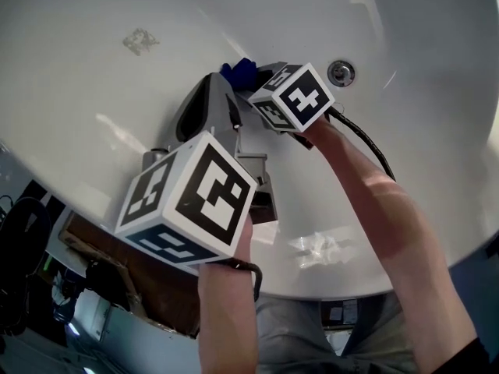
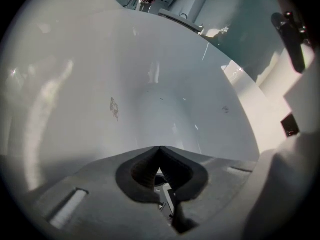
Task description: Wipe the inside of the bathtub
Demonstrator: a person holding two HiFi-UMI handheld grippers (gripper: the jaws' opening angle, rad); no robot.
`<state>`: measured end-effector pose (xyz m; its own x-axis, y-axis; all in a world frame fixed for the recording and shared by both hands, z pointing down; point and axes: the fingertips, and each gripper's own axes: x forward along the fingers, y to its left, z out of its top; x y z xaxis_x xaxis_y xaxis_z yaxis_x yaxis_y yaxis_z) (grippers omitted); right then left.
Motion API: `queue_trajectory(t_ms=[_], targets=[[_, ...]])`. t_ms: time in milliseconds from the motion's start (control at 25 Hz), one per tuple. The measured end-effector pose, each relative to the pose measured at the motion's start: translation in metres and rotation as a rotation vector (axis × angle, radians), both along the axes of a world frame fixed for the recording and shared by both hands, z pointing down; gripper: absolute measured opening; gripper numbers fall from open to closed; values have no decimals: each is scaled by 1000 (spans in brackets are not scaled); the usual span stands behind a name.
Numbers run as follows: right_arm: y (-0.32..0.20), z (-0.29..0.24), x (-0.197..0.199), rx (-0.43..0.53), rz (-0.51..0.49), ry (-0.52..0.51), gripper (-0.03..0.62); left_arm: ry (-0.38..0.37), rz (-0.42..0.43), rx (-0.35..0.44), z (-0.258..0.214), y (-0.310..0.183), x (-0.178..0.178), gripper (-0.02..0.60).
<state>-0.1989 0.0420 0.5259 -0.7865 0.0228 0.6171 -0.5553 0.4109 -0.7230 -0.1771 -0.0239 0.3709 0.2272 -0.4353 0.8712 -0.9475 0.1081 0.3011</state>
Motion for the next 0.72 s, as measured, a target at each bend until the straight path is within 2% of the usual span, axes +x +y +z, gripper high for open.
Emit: queue_trajectory(t_ms=[200, 720], targets=[[3, -26, -13, 7, -2, -50, 72, -22, 28, -1, -14, 6, -3, 3], [15, -127, -28, 56, -73, -158, 72, -62, -7, 15, -86, 16, -8, 3]])
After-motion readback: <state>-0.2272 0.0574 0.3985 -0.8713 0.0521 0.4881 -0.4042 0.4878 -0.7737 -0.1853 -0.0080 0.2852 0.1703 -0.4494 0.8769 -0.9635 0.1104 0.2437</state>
